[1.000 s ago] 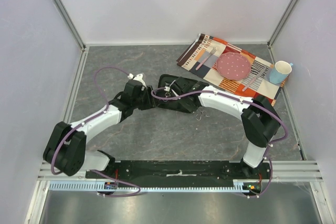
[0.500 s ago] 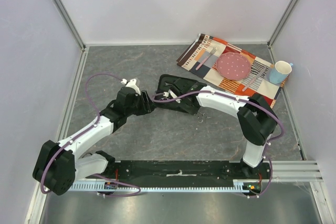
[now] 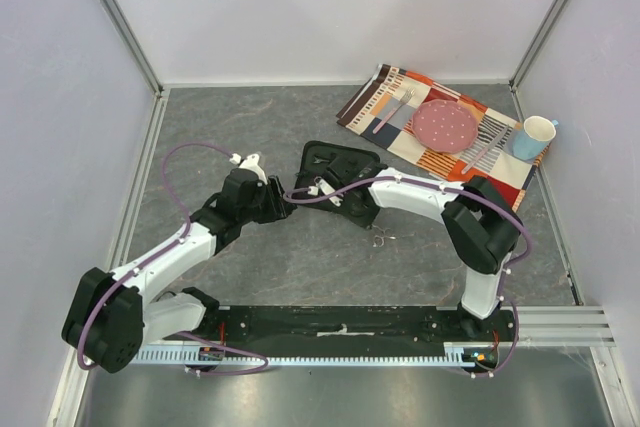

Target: Sort the hair-cutting tools

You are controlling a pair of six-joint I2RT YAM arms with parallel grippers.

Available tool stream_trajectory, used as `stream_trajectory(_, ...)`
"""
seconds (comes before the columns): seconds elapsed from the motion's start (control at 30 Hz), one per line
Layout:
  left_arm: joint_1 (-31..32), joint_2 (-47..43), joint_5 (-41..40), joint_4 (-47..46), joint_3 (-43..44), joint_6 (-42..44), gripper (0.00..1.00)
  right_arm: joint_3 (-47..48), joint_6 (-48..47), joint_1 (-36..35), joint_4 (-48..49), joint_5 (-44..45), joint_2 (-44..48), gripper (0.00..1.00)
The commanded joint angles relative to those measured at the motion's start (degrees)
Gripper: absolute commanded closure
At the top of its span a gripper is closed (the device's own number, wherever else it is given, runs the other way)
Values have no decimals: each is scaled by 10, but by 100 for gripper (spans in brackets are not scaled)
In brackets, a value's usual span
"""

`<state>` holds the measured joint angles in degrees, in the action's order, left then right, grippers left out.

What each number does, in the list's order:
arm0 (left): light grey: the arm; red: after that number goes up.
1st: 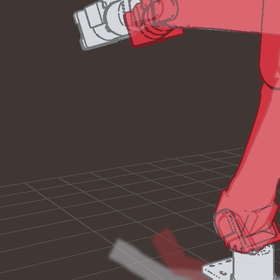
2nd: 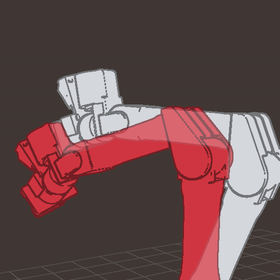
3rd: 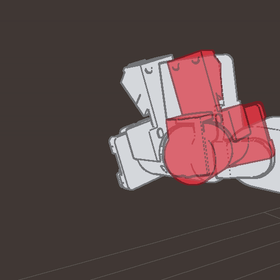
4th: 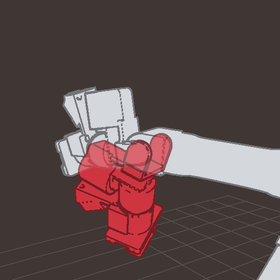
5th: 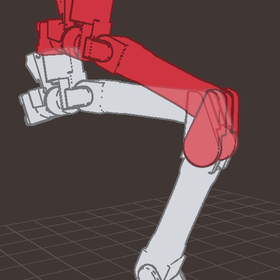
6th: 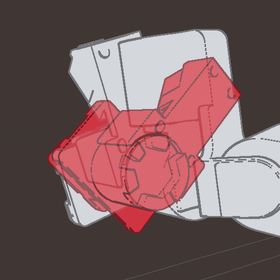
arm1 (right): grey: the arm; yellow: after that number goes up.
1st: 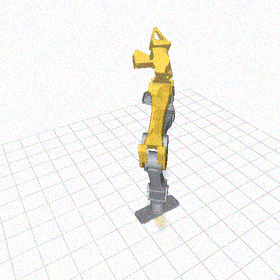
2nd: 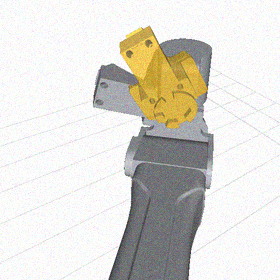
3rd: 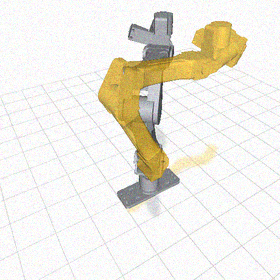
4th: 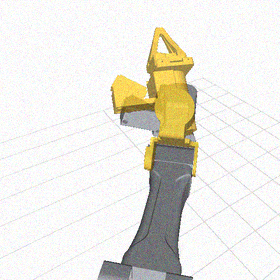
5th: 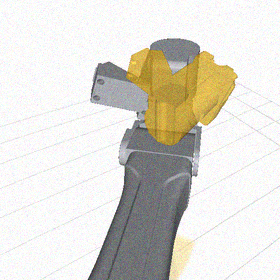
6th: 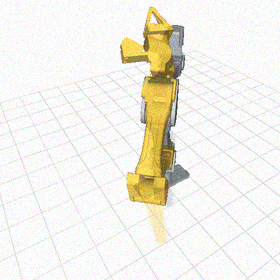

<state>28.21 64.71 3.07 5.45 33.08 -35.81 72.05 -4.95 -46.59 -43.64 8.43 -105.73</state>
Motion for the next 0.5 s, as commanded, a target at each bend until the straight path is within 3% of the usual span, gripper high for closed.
stream_trajectory(0.0,-1,-12,-10,-10,-9,-16,43,5,-11,-13,13,-39,-17,100)
stream_trajectory(0.23,-1,-14,-18,-4,-8,-11,43,24,-9,-30,12,-44,-11,100)
stream_trajectory(0.47,-1,-18,-22,2,-11,-8,43,39,2,-28,-8,26,-1,100)
